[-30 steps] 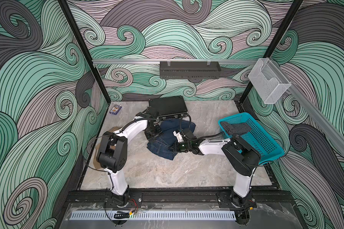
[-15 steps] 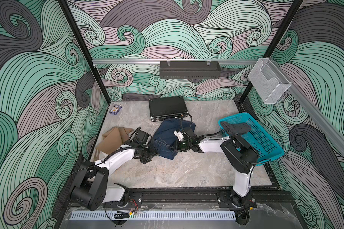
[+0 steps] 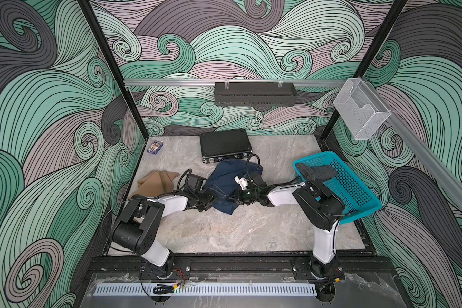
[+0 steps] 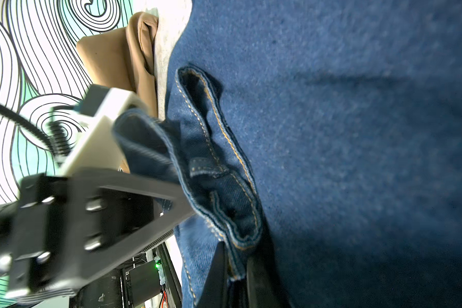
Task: Roll up the skirts
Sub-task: Roll the skirt at the center of the board.
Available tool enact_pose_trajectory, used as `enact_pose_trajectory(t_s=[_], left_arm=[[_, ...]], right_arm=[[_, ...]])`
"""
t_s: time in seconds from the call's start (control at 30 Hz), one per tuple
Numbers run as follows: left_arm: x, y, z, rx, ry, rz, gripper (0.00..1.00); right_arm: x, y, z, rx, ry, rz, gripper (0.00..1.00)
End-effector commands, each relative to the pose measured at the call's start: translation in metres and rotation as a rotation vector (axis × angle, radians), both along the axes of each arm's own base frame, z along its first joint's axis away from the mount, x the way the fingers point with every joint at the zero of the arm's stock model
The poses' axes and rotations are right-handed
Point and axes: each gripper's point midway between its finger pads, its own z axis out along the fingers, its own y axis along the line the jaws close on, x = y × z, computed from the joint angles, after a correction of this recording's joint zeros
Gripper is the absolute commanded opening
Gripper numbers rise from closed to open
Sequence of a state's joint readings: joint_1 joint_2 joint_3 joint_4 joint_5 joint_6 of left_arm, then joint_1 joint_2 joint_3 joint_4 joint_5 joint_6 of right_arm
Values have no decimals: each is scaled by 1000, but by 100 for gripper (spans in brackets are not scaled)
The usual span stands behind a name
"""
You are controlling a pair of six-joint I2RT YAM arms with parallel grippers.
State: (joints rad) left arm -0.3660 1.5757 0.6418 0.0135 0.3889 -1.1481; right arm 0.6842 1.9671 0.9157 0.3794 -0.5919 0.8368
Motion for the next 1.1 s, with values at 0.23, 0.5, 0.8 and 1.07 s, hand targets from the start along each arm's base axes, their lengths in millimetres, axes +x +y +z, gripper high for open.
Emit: enact_pose_trajectory(t_s=[0.23, 0.5, 0.8, 1.07], left_arm=[[-12, 63, 8, 453, 190, 26, 0], [-46, 80, 29, 580, 396, -243, 0], [-71, 85, 58, 588, 546, -387, 0], [-73, 80, 50, 566, 596, -412, 0]], right_arm=[[-61, -54, -87, -383, 81, 44, 27], [-44, -60, -8, -454, -450, 32, 59], [-126, 14, 81, -314, -1259, 405, 67], [-143, 69, 99, -325, -1450, 475, 99]])
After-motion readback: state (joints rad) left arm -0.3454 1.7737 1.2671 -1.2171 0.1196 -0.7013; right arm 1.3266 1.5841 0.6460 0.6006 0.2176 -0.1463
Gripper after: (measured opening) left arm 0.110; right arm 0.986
